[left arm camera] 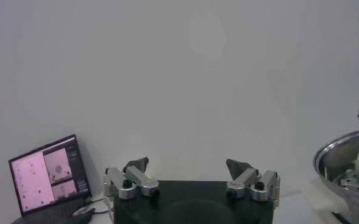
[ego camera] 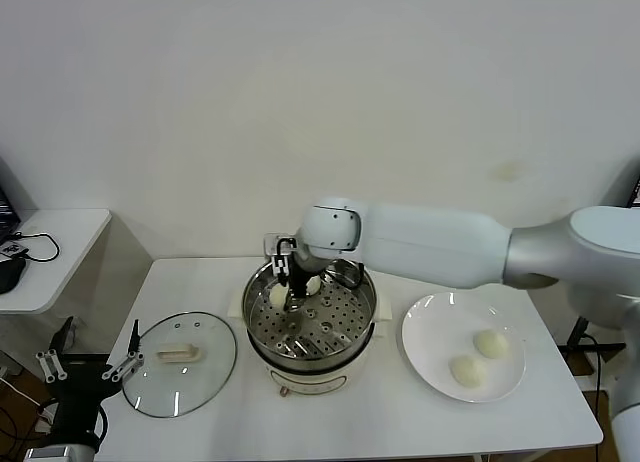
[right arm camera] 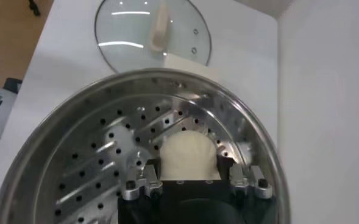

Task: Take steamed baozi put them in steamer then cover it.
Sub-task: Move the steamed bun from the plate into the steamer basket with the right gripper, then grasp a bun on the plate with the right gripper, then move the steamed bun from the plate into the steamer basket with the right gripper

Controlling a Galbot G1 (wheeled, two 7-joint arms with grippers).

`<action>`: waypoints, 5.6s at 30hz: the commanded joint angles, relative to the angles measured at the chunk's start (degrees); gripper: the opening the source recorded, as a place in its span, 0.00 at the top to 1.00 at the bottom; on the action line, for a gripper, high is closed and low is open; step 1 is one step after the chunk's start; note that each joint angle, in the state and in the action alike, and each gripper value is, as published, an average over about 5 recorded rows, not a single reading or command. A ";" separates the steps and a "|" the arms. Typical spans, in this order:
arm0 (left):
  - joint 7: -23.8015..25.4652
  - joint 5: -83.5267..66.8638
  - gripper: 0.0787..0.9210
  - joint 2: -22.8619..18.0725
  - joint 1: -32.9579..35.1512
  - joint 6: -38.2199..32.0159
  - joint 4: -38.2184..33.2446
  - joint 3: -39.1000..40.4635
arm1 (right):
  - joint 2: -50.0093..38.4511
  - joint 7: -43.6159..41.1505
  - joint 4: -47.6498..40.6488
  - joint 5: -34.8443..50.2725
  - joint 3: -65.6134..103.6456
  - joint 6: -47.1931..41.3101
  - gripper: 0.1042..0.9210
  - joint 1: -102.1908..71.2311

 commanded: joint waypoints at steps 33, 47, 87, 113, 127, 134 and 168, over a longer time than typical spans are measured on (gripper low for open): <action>-0.03 0.10 0.12 -0.11 0.87 0.00 -1.70 1.15 | -25.92 -19.71 13.95 -9.13 -1.18 9.22 0.12 15.64; 0.08 0.76 0.12 0.28 1.24 0.03 -1.41 2.38 | -47.71 -24.46 19.88 -27.93 -2.46 18.71 0.12 6.18; 0.25 1.27 0.12 0.09 1.72 0.21 0.03 1.05 | -44.56 -20.73 7.51 -42.94 22.38 21.34 0.12 -35.07; 0.19 1.41 0.12 -0.42 1.69 0.13 -0.50 1.40 | -42.96 -19.83 6.79 -42.14 24.59 20.19 0.37 -34.92; 0.24 1.11 0.12 0.11 1.33 0.14 -0.71 1.49 | -43.65 -24.08 9.77 -29.34 20.68 18.23 0.40 -10.05; 0.24 0.90 0.12 0.28 1.12 0.14 -1.03 1.75 | -38.46 -23.65 10.24 -23.15 11.60 17.15 0.39 6.61; 0.24 0.25 0.12 -0.92 1.35 0.33 -1.73 -0.57 | -6.80 -13.28 10.66 -28.81 -5.15 32.40 0.38 5.13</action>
